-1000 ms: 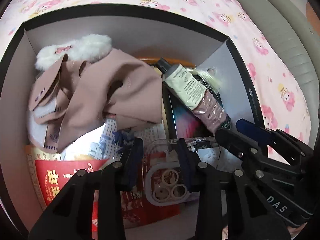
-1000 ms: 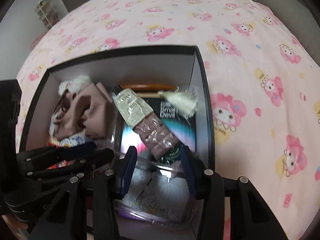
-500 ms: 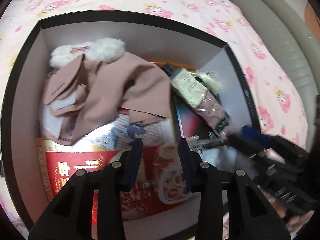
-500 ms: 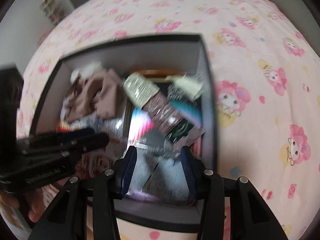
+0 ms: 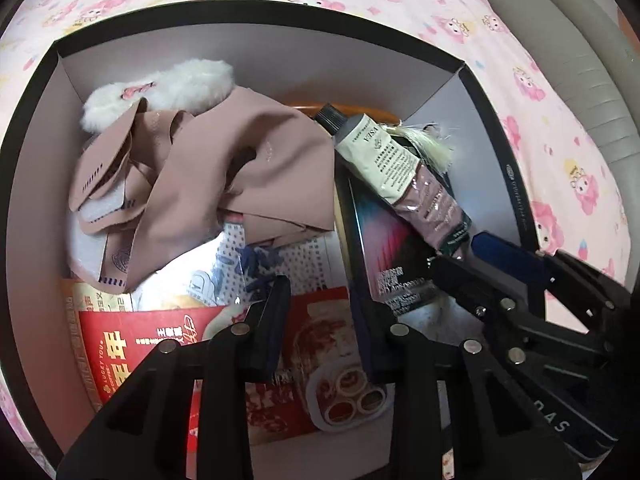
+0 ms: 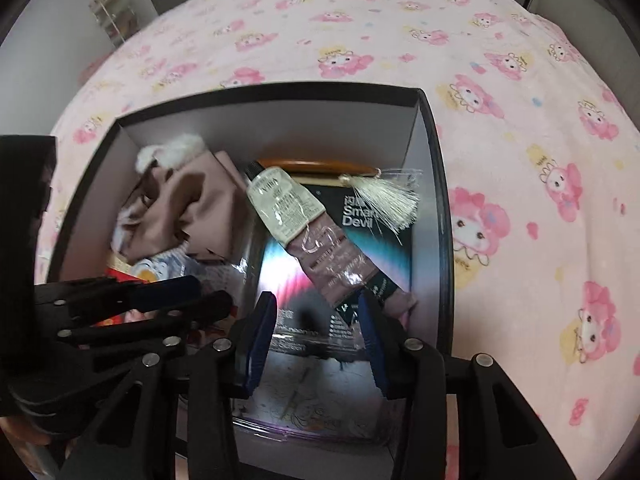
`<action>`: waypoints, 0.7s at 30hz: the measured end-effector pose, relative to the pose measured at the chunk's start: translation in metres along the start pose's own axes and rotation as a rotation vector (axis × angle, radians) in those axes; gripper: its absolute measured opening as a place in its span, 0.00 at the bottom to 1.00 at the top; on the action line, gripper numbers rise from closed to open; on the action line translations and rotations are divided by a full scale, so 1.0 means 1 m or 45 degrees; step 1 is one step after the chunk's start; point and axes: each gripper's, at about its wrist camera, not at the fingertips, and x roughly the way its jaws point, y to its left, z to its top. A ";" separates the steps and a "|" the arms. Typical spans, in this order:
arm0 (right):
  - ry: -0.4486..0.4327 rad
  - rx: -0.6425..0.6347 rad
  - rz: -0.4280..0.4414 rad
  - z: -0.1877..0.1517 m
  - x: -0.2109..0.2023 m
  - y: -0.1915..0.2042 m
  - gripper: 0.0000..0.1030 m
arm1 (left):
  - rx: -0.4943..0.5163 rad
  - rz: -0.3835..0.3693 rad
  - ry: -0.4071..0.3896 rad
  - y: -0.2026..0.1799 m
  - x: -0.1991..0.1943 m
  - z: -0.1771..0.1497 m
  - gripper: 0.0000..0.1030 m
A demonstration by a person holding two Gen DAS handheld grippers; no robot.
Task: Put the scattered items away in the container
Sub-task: 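Lower the phone case onto the red card and open the left gripper, then withdraw the left gripper from the box toward the white-strap watch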
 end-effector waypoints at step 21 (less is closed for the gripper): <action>0.044 0.142 0.035 -0.028 -0.016 -0.007 0.42 | 0.066 -0.060 -0.033 -0.009 -0.023 -0.042 0.36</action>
